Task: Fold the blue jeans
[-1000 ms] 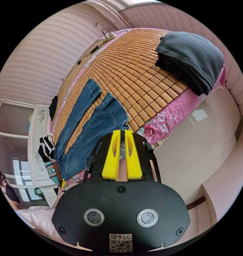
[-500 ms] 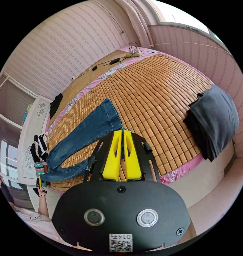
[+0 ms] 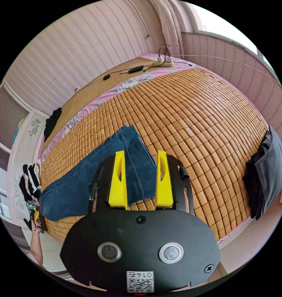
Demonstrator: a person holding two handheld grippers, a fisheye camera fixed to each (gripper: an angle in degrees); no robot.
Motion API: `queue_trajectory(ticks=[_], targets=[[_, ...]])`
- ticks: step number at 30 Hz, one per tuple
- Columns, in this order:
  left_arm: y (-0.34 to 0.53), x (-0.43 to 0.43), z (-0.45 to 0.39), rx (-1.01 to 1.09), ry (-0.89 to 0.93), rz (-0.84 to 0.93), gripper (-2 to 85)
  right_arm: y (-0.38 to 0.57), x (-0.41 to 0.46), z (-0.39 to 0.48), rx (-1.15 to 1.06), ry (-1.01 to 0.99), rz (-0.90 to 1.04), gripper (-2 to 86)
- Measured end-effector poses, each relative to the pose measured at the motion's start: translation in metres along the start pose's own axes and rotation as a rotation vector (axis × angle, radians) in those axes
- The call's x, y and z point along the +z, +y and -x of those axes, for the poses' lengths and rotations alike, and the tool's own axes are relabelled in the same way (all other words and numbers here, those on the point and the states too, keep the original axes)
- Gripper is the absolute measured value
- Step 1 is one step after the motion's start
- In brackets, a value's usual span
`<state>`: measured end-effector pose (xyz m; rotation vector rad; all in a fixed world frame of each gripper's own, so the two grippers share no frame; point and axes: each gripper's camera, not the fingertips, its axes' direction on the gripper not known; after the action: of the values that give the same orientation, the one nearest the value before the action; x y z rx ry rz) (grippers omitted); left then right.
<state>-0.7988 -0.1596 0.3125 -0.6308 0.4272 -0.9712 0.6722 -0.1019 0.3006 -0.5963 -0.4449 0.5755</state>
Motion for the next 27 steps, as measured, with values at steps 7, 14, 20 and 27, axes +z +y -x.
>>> queue_trajectory(ticks=[7, 14, 20, 27], targets=[[0.043, 0.026, 0.039, -0.166, -0.057, 0.038, 16.3, 0.024, 0.033, -0.009, 0.026, -0.093, 0.031, 14.0], [0.038, 0.077, 0.025, -0.232, 0.133, 0.062, 15.6, 0.015, 0.058, 0.02, -0.005, -0.203, 0.131, 8.7], [0.054, 0.096, 0.026, -0.291, 0.132, 0.052, 5.0, 0.017, 0.047, 0.028, -0.087, -0.12, 0.132, 2.0], [0.082, 0.083, 0.012, -0.074, 0.074, 0.12, 4.4, 0.044, 0.016, 0.001, -0.203, -0.092, 0.224, 1.0]])
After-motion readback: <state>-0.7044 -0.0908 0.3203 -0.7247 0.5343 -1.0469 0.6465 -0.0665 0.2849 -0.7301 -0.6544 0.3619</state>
